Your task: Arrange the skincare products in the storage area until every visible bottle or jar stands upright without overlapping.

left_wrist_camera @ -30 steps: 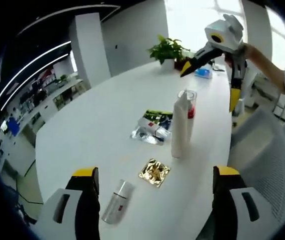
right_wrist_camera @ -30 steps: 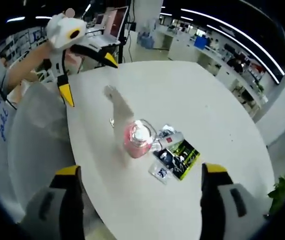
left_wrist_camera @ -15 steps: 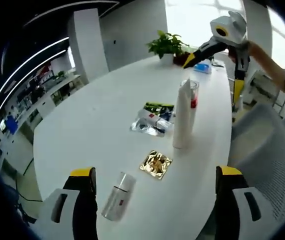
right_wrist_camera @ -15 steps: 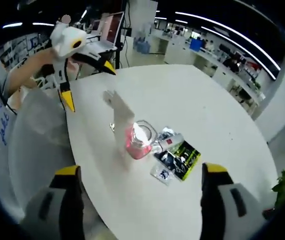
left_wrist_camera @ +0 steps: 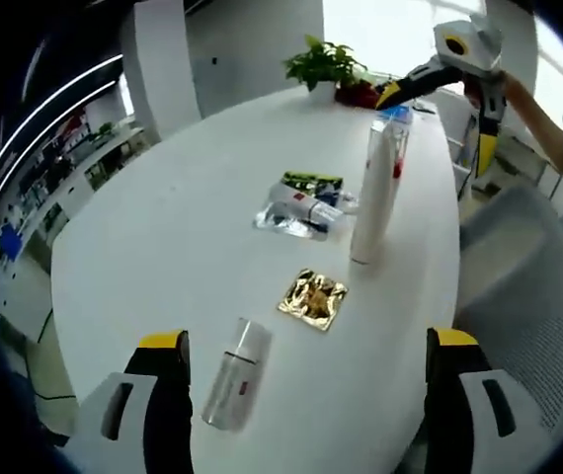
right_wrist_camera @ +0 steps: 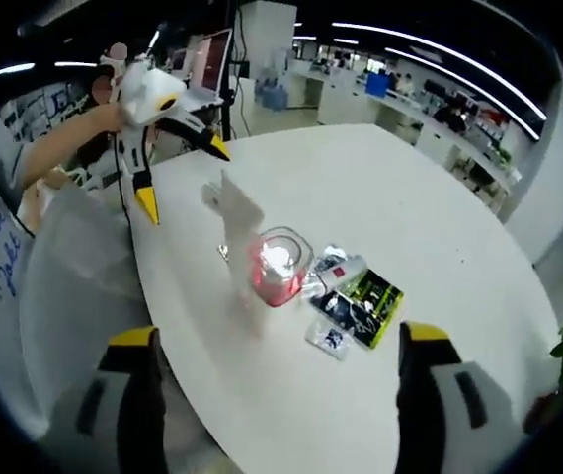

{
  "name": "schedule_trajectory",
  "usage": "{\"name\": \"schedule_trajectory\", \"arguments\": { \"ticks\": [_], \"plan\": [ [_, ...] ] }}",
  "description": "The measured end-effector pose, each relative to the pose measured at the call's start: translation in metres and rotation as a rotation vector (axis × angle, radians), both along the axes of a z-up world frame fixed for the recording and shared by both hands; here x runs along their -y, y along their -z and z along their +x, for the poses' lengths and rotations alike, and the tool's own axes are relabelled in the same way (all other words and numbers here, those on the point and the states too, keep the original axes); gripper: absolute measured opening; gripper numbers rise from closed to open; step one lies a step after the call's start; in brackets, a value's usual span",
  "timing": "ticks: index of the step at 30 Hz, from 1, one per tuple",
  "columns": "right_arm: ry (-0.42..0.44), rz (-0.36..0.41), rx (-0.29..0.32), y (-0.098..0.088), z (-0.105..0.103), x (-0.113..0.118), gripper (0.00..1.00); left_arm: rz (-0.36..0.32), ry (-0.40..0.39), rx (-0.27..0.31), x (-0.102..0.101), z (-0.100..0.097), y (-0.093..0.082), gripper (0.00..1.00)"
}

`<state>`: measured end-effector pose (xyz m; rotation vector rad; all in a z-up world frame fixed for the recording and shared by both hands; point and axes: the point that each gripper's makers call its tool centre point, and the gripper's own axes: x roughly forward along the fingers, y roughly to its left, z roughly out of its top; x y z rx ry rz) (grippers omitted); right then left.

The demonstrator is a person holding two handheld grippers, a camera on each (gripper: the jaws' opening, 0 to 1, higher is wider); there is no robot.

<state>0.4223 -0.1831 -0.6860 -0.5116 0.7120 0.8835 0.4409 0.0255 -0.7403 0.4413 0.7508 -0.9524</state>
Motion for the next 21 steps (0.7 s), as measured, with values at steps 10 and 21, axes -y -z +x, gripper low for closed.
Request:
{"name": "schedule_trajectory", "arguments": {
  "ticks": [10, 21],
  "plan": [
    [0.018, 0.005, -0.008, 0.003, 0.0, 0.005, 1.0, 0.055, 0.012, -0.061, -0.015, 0.019, 0.021, 0.92],
    [0.031, 0.008, -0.009, 0.005, 0.0, 0.009, 1.0, 0.126, 0.01, -0.13, -0.032, 0.027, 0.042, 0.82]
  ]
}}
